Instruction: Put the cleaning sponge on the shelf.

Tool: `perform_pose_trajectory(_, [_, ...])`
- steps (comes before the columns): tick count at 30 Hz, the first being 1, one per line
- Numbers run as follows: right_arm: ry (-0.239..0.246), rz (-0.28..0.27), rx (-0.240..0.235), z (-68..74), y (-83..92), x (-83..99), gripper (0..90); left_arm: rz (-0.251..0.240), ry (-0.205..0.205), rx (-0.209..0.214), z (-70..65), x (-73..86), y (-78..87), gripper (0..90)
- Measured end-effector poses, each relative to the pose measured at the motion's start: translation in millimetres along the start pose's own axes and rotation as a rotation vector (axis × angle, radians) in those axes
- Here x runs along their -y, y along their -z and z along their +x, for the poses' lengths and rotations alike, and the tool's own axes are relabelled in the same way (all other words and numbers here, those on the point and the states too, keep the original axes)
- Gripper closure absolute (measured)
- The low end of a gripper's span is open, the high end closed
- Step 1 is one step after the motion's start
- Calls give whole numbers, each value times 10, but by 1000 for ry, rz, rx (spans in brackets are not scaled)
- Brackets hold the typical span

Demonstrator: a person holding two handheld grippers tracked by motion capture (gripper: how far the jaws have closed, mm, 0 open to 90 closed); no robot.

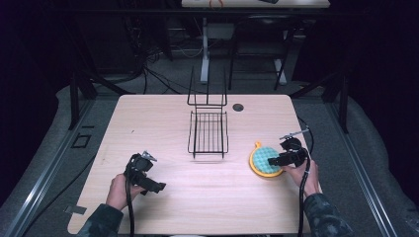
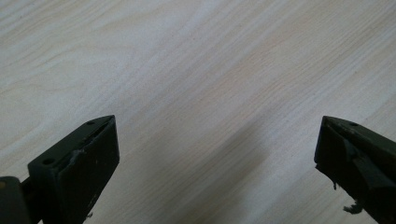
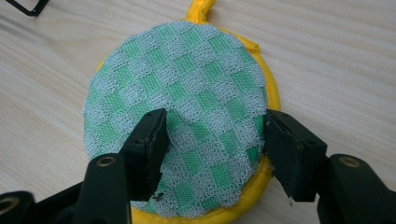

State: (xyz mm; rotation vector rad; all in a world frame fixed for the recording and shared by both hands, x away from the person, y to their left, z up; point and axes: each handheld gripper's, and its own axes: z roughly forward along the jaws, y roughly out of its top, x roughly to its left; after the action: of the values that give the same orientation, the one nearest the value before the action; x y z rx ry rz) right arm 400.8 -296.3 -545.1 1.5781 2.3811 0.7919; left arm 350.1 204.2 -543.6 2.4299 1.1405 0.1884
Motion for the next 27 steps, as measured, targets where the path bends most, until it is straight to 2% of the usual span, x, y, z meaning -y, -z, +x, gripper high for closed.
perform_pose_trajectory(8, [-28, 8, -12, -11, -8, 18, 509, 1, -2, 1, -7, 0, -2, 1])
perform_pose_trajectory(27, [-38, -20, -2, -1, -9, 55, 730, 6, -1, 2, -9, 0, -4, 2])
